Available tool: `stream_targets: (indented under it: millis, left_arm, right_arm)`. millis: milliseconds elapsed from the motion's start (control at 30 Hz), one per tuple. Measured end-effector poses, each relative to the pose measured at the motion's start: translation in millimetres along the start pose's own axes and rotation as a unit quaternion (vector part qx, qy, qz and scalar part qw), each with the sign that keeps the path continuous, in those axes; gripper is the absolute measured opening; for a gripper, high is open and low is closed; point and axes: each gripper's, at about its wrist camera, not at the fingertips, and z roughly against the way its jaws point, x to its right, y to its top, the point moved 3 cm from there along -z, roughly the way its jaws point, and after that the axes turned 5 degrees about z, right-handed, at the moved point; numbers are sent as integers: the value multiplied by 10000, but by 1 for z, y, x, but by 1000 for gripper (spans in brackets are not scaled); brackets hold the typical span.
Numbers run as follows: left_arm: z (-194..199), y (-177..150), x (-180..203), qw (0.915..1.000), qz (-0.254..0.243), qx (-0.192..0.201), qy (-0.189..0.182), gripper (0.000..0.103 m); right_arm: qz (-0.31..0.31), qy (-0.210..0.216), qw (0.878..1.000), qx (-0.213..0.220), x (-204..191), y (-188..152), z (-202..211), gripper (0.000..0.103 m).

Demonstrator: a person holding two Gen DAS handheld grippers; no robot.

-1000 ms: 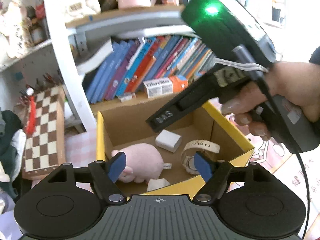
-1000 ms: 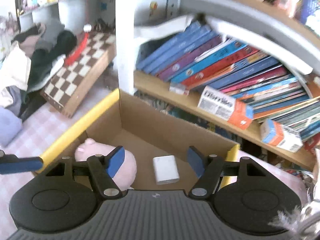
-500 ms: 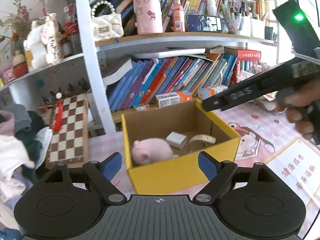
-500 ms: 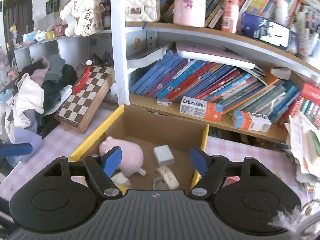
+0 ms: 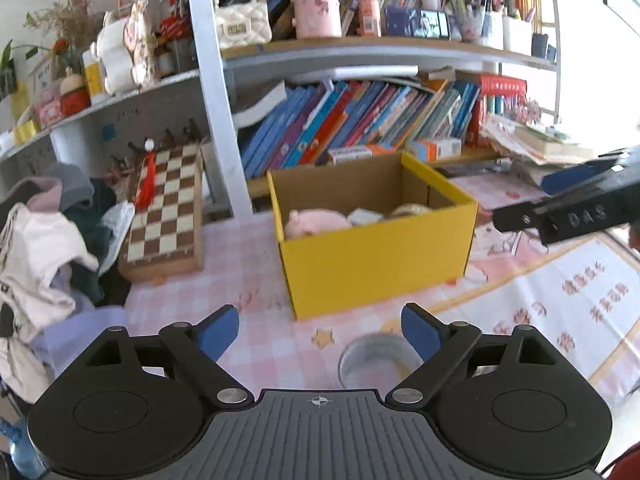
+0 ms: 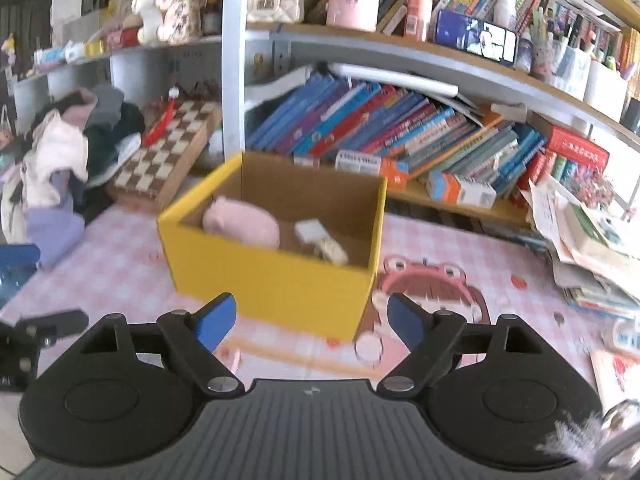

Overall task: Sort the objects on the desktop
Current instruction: 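Withdraw both tools from the yellow box back over the table, then grasp the grey toy truck with the right tool while the left tool approaches the tape roll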

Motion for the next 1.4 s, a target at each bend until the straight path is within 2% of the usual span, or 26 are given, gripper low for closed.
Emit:
stream_targets:
  millis: [367,667,1033,1400]
  left_arm:
    - [9,-32,14,9996,105,-250,-17,94]
    - [14,-52,23,9990,27,-435,-1,94]
    - [8,-78,32,9957,12,-920,-76,94]
    - [-1,-86,24,9928,187,-1179,45,94]
  right_arm:
    - [94,-191,9996,-197,-28,-55,25,87]
    - [31,-298,9970,-707,-37,-97,23,90]
    - [-223,-144,9919,-1241,-46,-119,18,91]
    - [-387,-196,9894,-1386,-41,-124,16,91]
